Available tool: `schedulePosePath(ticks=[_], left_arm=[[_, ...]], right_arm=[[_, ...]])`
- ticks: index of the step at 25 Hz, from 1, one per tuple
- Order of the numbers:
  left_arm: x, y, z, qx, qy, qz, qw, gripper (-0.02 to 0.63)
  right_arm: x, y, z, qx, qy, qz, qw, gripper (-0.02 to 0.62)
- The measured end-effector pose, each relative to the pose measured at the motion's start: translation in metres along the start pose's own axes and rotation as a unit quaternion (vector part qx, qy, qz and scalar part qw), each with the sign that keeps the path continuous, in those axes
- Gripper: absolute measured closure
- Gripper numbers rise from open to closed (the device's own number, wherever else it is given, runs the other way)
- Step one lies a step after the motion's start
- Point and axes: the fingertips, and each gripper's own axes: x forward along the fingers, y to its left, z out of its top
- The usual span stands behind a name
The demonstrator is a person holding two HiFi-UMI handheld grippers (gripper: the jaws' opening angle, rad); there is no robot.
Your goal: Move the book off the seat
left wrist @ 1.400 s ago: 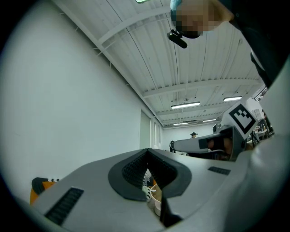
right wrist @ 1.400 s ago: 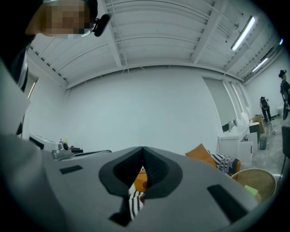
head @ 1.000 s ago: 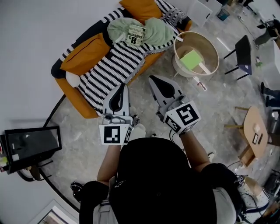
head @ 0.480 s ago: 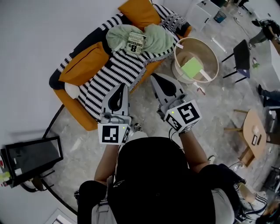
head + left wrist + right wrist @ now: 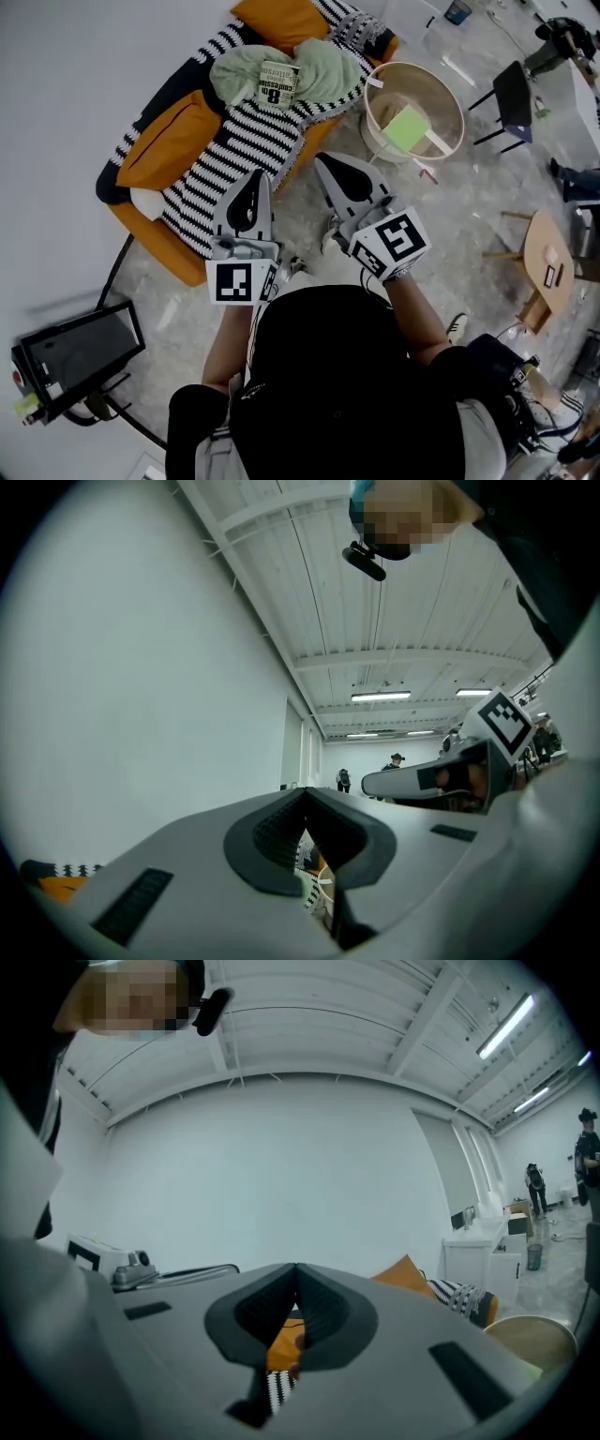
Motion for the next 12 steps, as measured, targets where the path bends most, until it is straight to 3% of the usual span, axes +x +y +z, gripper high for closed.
schedulePosePath(ticks=[12], left_arm=[[0.06, 0.013, -0.012, 0.012, 0.015, 0.013, 0.9997, 0.595]], right_arm=[[0.046, -0.05, -0.002, 0.013, 0.003, 0.024, 1.0, 0.581]])
